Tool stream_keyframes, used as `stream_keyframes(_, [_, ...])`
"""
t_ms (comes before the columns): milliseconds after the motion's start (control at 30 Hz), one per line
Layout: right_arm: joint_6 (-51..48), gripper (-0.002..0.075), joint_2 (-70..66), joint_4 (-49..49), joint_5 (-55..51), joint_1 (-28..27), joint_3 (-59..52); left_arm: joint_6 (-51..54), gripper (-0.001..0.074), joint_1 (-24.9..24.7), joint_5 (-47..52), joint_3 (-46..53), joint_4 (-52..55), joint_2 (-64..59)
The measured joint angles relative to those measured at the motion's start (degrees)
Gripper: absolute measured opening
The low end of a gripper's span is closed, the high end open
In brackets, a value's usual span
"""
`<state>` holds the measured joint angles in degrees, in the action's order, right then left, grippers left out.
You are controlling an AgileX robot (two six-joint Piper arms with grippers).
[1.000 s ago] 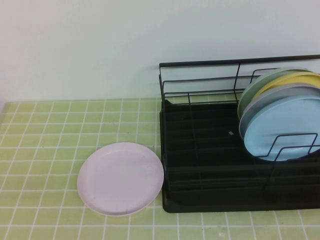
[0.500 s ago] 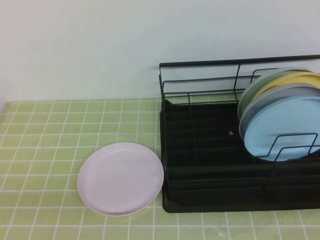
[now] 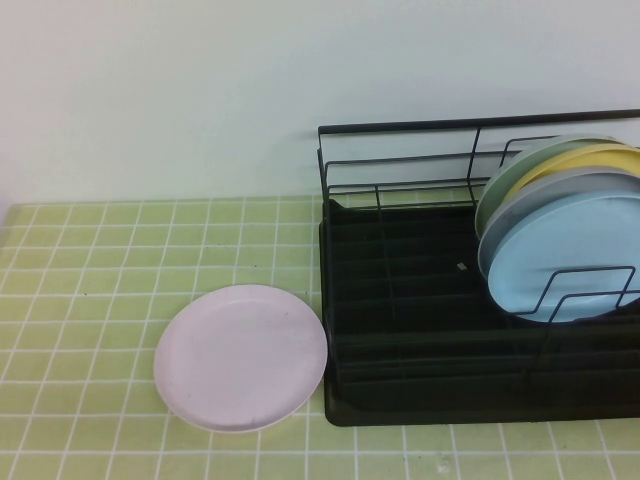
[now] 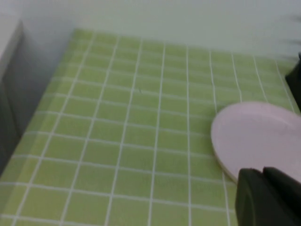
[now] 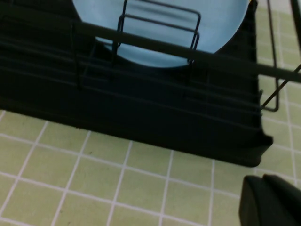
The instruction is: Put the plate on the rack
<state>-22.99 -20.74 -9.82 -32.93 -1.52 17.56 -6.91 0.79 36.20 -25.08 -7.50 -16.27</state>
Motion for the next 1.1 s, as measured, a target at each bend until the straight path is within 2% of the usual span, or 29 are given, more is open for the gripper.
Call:
stream_keyframes(200, [0.0, -0.0003, -2.1, -1.2, 0.0, 0.0, 0.0, 13.8, 0.0000, 0.0, 11.2, -8.9, -12.5, -16.3])
stream_keyframes(300, [0.0, -0.0003, -2.1, -2.6, 0.0, 0.0, 0.0, 19.9, 0.0000, 0.0, 13.6, -13.8, -17.8, -24.5])
stream_keyframes(433, [0.0, -0.0003, -2.1, -3.0, 0.1, 0.0, 0.0, 22.3, 0.0001, 0.0, 12.2, -20.4, -20.3, -33.8])
stream_keyframes(600, [-1.2, -0.0003, -2.0, -2.1, 0.3, 0.0, 0.0, 26.2, 0.0012, 0.0, 4.5, -25.8, -20.5, -45.2])
stream_keyframes(667, [-1.3, -0.0003, -2.0, -2.5, 0.8, 0.0, 0.0, 26.5, 0.0061, 0.0, 4.1, -27.8, -20.9, -49.2])
stream_keyframes(733, [-1.3, -0.0003, -2.0, -2.8, 0.9, 0.0, 0.0, 26.5, 0.0155, 0.0, 5.2, -29.9, -22.5, -53.2])
stream_keyframes(833, [-2.5, -0.0003, -2.0, -2.9, 0.8, 0.0, 0.0, 26.5, 0.0368, 0.0, 6.4, -32.2, -24.8, -59.3])
stream_keyframes(933, [-3.0, -0.0003, -2.0, -3.1, 0.8, 0.0, 0.0, 26.7, 0.0513, 0.0, 6.5, -34.3, -24.4, -65.5])
stream_keyframes(1000, [-3.0, -0.0003, -2.0, -3.2, 0.8, 0.0, 0.0, 28.0, 0.0534, 0.0, 6.8, -35.2, -24.0, -68.9])
stream_keyframes(1100, [-3.1, -0.0003, -2.0, -3.2, 0.8, 0.0, 0.0, 28.0, 0.0513, 0.0, 8.1, -36.2, -24.4, -73.5])
